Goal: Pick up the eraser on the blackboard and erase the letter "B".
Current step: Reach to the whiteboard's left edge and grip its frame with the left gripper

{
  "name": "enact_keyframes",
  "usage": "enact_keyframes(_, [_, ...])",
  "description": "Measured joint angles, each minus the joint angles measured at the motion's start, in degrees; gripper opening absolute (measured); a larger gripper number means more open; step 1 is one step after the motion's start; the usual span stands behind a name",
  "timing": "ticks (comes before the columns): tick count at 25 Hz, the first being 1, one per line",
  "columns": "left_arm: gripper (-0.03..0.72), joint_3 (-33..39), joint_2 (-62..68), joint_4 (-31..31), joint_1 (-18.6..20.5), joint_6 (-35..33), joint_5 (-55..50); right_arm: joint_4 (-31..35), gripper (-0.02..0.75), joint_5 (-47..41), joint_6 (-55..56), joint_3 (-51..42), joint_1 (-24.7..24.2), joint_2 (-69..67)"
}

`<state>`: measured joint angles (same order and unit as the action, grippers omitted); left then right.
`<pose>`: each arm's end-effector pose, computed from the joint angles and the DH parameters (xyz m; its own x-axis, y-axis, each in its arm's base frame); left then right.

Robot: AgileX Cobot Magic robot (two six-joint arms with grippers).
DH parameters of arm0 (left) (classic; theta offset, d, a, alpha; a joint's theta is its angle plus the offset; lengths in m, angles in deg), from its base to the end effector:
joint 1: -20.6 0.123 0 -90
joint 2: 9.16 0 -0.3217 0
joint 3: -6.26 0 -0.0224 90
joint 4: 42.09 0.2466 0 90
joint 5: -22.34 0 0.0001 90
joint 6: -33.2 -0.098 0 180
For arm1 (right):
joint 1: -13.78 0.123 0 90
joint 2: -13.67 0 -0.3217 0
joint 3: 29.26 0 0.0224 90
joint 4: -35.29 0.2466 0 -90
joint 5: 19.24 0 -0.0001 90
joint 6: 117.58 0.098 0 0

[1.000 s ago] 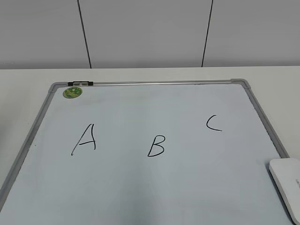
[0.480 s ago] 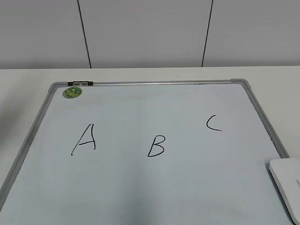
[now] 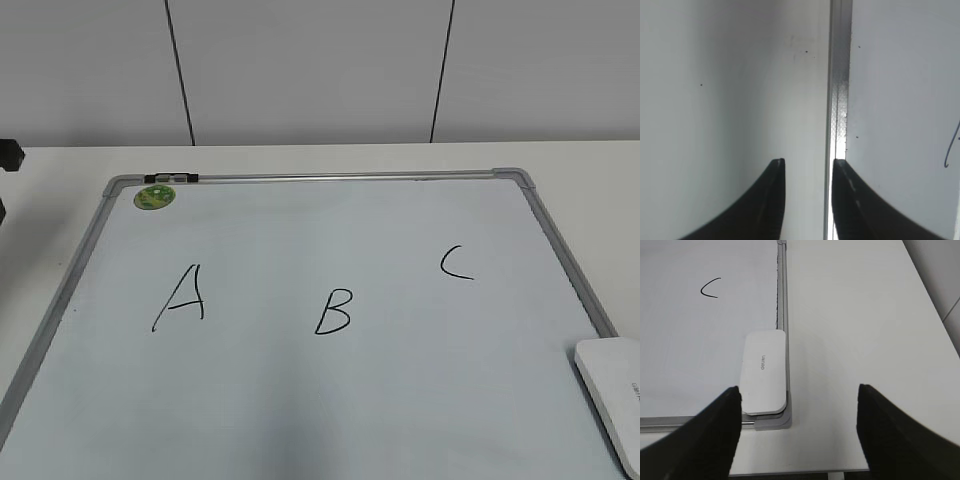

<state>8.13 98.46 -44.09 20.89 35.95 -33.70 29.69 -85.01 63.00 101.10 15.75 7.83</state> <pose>0.3617 -0.0010 0.2736 -0.9661 -0.0723 -0.2477 -0.0631 0.9970 -0.0448 -0.0457 -0.0103 0.2634 -0.5180 -0.0478 -0.8541 0.0263 0.9971 -0.0718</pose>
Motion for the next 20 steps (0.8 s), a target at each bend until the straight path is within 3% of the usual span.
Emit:
enact_keyframes(9, [0.241,-6.4,8.4,-0.5,0.0,-2.8,-1.4,0.0,0.533,0.0,0.0,0.0,0.0,0.0])
enact_keyframes(20, [0.241,-6.7,15.7,-4.2,0.0,-5.7,-1.6,0.0,0.533,0.0,0.0,0.0,0.0,0.0])
